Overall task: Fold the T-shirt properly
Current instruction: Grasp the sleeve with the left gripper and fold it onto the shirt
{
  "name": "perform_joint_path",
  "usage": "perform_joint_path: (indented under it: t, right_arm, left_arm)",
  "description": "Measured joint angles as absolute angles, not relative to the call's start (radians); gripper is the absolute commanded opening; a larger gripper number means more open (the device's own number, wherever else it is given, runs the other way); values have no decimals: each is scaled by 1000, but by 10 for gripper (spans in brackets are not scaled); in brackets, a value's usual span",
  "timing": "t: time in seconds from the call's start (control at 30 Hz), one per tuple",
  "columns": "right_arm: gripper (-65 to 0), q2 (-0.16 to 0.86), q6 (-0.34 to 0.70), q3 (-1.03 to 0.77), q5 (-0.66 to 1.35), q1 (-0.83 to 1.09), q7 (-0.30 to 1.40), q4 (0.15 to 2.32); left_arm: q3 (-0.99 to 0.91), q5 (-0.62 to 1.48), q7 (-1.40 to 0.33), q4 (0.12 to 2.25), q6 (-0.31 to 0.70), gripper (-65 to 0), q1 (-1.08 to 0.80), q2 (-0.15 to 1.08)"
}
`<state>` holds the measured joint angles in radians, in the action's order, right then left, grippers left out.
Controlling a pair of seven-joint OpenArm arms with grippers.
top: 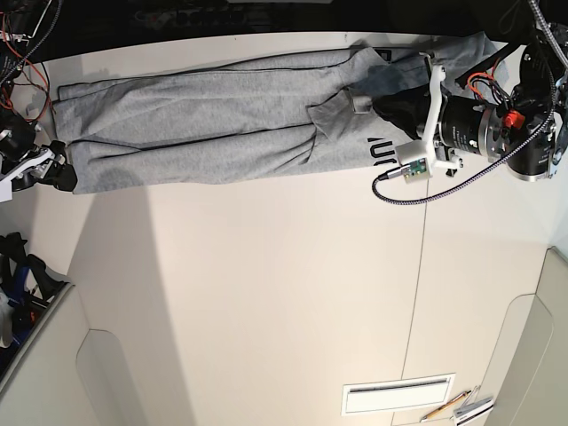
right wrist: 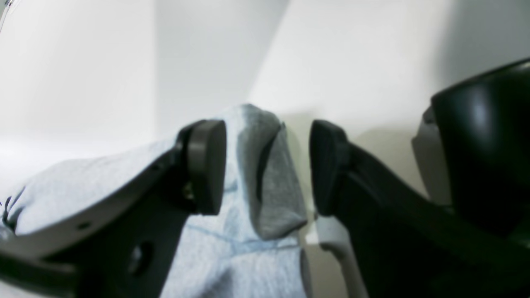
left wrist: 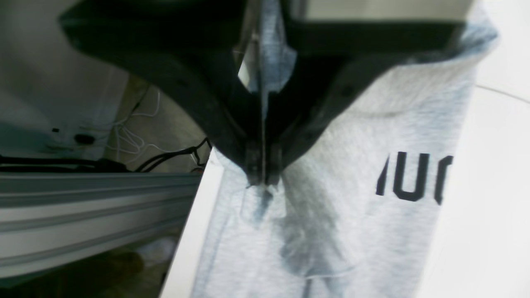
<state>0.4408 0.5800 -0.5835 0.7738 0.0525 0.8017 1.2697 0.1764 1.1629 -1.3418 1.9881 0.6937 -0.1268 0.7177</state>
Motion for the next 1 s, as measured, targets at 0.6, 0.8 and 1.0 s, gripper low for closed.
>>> perform_joint_path:
  t: [0.6,0.8,1.0]
  right_arm:
    - [-241,448,607,-694,865,56,959,1297]
    - [-241,448,611,-628,850,101,960,1299]
    - [-241,448,610,-624,824,131,954,1299]
  left_arm:
    - [176,1113,-1296,1943,694,-412,-163,702]
    - [160,1115,-1287,1943,693,-330,-163,670]
    - [65,1114,-1270,1943,693,-330,-163,652]
